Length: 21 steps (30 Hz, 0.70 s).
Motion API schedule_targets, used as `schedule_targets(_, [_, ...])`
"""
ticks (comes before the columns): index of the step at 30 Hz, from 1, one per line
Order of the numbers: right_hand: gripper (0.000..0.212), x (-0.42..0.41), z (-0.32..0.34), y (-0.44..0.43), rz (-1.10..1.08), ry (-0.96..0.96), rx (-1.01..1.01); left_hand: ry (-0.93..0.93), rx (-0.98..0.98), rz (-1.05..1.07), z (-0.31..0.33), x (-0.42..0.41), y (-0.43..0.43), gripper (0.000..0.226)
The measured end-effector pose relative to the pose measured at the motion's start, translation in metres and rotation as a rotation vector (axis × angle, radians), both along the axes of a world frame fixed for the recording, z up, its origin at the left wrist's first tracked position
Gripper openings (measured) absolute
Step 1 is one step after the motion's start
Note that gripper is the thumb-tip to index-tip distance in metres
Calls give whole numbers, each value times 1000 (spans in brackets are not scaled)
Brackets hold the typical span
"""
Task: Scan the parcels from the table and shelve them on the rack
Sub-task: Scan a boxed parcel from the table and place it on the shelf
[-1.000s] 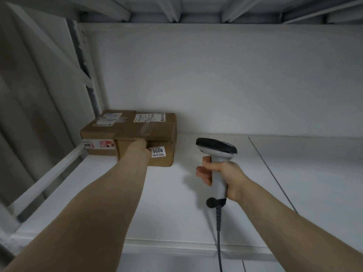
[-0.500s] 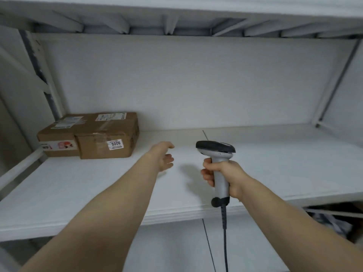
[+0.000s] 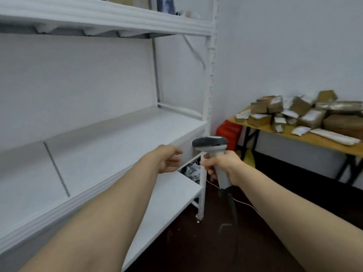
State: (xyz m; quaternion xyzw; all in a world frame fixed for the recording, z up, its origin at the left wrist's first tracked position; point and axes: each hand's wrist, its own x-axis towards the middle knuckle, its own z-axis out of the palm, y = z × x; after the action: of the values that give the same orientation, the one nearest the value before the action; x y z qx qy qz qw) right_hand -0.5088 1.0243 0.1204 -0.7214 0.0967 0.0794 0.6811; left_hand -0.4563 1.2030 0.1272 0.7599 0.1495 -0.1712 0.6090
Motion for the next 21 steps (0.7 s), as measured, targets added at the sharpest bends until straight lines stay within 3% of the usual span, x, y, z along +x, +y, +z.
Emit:
schedule_targets(4, [18,-13,-2,-109,-197,19,-181,40,9,-275,-6,25,-120,10])
schedule_targets(9, [19,-24,-15,-232,-426,78,-258,86,13,-556,-10,54,-252,16])
schedule_targets(11, [19,-23,-23,-276,-519,105,-270,75,26,-591,-13,70,-299,4])
schedule_targets(15, [20,-9,-37,-359,-674,150,-305,32,9,-638,-26,116,-389,36])
schedule_targets(21, [17,61,-33,-475,-798,190,-338,78,-1,-731,-33,200,-505,52])
